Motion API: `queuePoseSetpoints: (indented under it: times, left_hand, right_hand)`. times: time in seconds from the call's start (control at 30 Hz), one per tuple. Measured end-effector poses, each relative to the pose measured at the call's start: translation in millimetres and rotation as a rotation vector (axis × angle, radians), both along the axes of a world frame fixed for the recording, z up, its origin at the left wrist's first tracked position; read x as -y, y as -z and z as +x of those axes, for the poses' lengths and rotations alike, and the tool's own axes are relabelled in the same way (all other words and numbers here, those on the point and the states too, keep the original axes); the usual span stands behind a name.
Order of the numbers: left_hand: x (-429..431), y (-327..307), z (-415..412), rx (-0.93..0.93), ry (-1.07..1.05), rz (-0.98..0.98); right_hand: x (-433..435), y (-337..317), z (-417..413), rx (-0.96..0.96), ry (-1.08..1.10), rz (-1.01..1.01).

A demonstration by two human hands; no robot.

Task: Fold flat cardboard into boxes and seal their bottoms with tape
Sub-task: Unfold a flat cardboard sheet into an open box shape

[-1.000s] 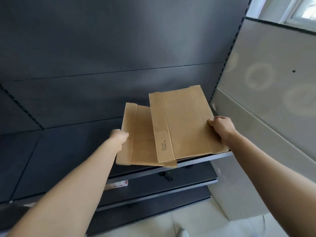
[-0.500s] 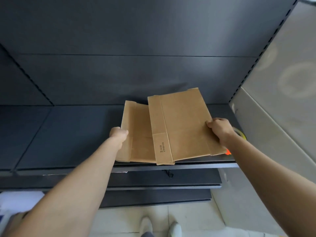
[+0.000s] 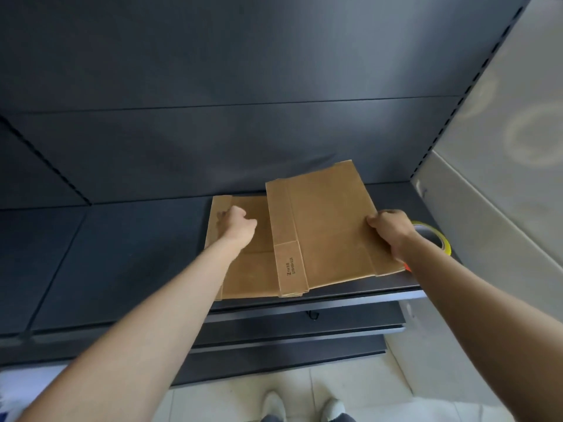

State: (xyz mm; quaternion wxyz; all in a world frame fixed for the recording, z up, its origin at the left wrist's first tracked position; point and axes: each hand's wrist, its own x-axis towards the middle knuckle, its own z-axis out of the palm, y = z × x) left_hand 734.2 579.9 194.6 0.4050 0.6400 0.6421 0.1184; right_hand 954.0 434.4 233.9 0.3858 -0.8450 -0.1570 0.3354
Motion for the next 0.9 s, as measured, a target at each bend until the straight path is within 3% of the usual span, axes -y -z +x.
queuePoseSetpoints:
  times: [0.1, 0.27, 0.6, 0.9]
  left_hand:
    - [12, -24, 25, 0.161, 0.155, -0.027]
    - [29, -60, 67, 0.260, 0.318, 0.022]
    - [75, -89, 118, 0.392, 0.329, -0.100]
    - [97, -90, 121, 0.336, 0.202, -0.119]
  right_hand:
    - [-2, -9, 5, 0.069, -0.020, 0.018]
    - [-2, -30, 16, 0.183, -0.119, 0.035]
    - [11, -49, 26, 0.528, -0.450, -0.019]
    - [21, -54, 25, 0.351, -0.820, -0.068]
